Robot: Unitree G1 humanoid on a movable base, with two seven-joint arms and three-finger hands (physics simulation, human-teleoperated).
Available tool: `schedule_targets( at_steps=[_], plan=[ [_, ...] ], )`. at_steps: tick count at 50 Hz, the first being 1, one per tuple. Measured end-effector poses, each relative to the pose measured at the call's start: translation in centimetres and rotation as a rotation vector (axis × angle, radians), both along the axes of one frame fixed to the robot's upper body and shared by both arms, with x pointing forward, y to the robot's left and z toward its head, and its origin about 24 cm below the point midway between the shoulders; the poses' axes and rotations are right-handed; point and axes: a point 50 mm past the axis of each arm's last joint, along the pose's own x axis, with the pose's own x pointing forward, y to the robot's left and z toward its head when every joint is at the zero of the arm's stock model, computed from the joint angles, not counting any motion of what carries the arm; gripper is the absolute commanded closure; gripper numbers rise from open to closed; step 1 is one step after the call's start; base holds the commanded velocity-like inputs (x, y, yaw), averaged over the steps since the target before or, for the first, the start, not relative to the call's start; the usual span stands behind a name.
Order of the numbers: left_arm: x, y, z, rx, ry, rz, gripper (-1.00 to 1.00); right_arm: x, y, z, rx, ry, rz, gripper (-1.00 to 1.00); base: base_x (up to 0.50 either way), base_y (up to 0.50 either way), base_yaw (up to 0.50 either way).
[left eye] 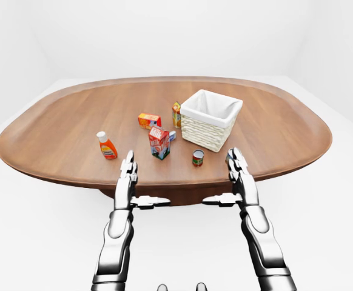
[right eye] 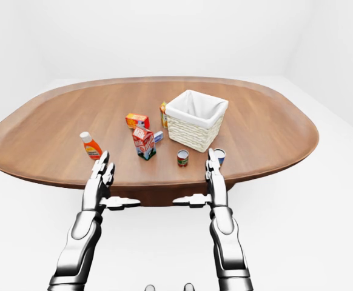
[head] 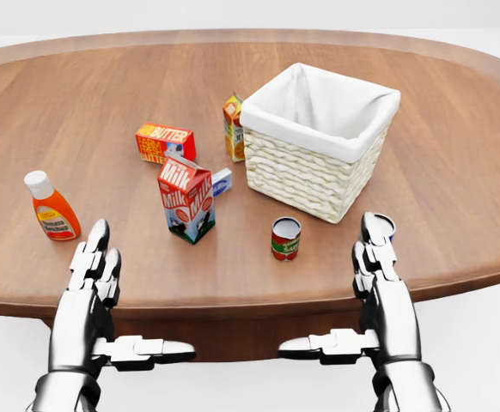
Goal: Pick up the tomato sauce, and put it in the basket.
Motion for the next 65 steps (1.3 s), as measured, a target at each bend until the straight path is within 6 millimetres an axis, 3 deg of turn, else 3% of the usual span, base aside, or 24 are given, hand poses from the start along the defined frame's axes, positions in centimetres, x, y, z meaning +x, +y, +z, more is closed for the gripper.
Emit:
schedule_targets(
  at_steps=[16,42,57,65],
  plan=[
    [-0.1,0.7,1.1,-0.004,-0.013,-0.002,-0.98,-0.2,-0.5,1.1,0.014,-0.017,0.004,-1.00,0.00,0.00,0.00],
    [-0.7,1.6,6.6,-0.009,-0.235,0.001,-0.98,-0.7,-1.2,5.2,0.036,-0.177,-0.011,-1.00,0.00,0.00,0.00],
    [-1.1,1.6,7.7,-0.010,-0.284,-0.004,-0.98,-0.9,-1.4,6.3,0.042,-0.222,-0.013,-1.00,0.01,0.00,0.00],
    [-1.2,1.6,7.8,-0.010,-0.291,-0.006,-0.98,-1.0,-1.4,6.5,0.045,-0.233,-0.001,-1.00,0.44,0.00,0.00]
  ],
)
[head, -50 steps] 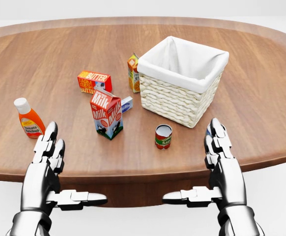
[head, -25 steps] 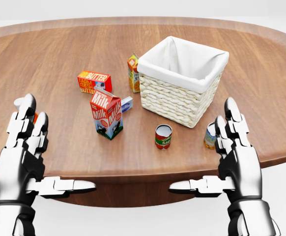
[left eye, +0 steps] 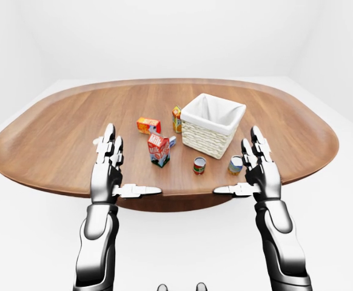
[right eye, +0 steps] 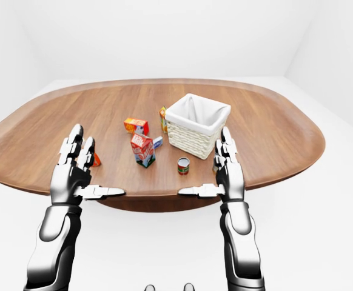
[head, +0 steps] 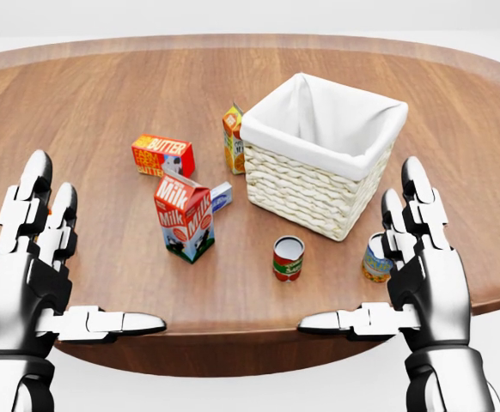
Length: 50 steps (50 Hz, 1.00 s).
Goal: Pick up the tomato sauce, and put it in the basket.
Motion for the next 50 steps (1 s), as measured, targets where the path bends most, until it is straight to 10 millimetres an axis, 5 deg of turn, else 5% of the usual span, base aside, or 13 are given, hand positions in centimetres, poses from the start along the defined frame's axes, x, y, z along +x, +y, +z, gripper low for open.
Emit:
schedule_targets(
  at_steps=[20,50],
  plan=[
    [-0.02,-0.21,-0.13,0.002,0.006,-0.007,-0.98,-0.16,0.16,0.26,0.010,-0.013,0.021,-1.00,0.35,0.00,0.00],
    [-0.09,-0.26,-0.42,0.003,0.018,-0.010,-0.98,-0.11,0.20,0.01,0.013,-0.003,0.030,-1.00,0.00,-0.49,0.00]
  ],
)
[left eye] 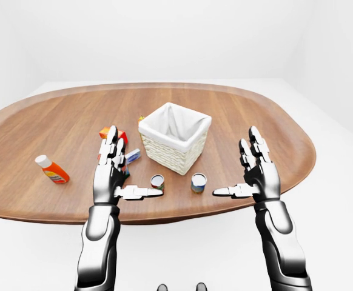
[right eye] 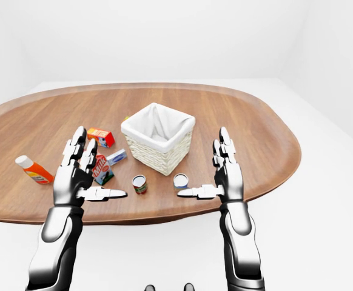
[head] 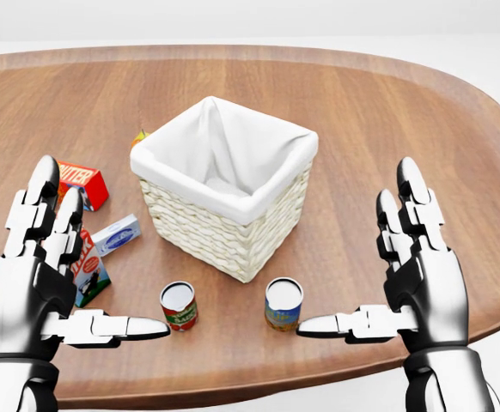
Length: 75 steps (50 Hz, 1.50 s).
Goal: Pick up the tomato sauce, and put it in the basket.
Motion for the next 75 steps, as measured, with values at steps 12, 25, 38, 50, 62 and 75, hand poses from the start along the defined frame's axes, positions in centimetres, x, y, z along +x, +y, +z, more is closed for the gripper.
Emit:
schedule_targets(
  at_steps=[12,25,38,50,62,75],
  plan=[
    [-0.07,-0.01,-0.13,0.000,0.005,0.001,-0.98,-0.06,-0.13,-0.03,0.004,0.001,-0.004,-1.00,0.11,-0.05,0.00],
    [0.03,-0.11,0.05,0.001,-0.002,-0.003,-0.98,-0.08,-0.04,0.30,0.011,-0.014,0.008,-1.00,0.31,-0.03,0.00],
    [-0.06,-0.12,-0.08,0.002,0.003,-0.003,-0.98,0.09,-0.11,0.12,0.016,-0.006,0.002,-1.00,0.00,0.00,0.00],
    [-0.10,-0.14,-0.12,0.003,0.005,-0.003,-0.98,0.09,-0.15,0.08,0.017,-0.004,-0.001,-1.00,0.00,0.00,0.00],
    [-0.08,-0.16,-0.23,0.003,0.010,-0.004,-0.98,0.07,-0.18,0.10,0.019,-0.004,-0.003,-1.00,0.00,0.00,0.00],
    [-0.12,-0.19,-0.25,0.007,0.011,-0.006,-0.98,0.06,-0.12,0.08,0.021,-0.004,-0.002,-1.00,0.00,-0.18,0.00]
  ],
)
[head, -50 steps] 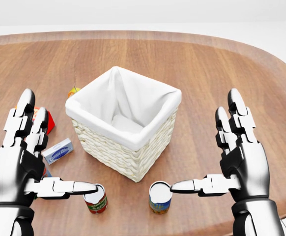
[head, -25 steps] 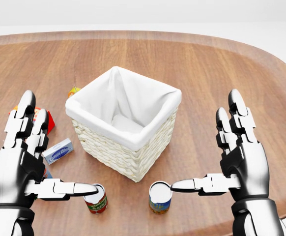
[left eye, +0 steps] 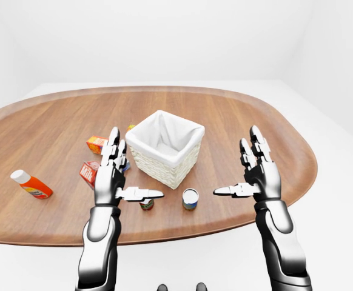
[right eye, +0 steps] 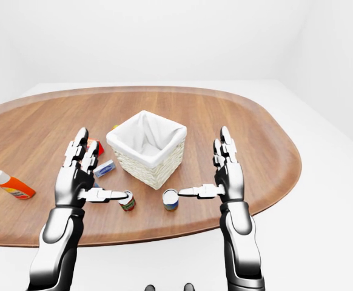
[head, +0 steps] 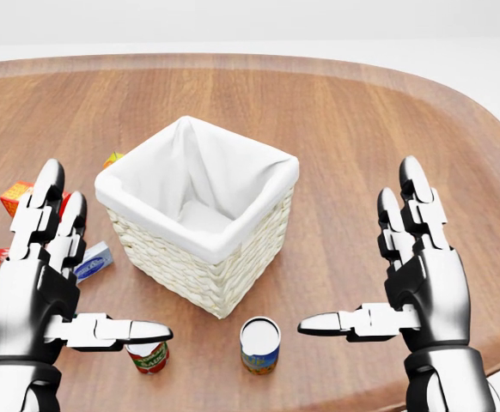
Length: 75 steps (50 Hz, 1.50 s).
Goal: Pick up the tomato sauce, and put it in the basket.
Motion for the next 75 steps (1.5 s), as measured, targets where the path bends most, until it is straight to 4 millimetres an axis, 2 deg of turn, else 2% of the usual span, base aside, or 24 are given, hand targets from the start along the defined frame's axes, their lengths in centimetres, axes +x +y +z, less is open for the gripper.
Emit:
schedule_targets(
  at_steps=[39,75],
  plan=[
    [0.2,0.3,0.3,0.037,-0.012,0.014,-0.98,0.1,0.0,0.0,-0.011,0.003,0.004,-1.00,0.00,0.00,0.00],
    [1.3,1.1,-0.7,0.113,0.044,0.045,-0.98,-0.2,0.1,-0.4,-0.014,0.016,0.008,-1.00,0.04,0.00,0.00]
  ],
)
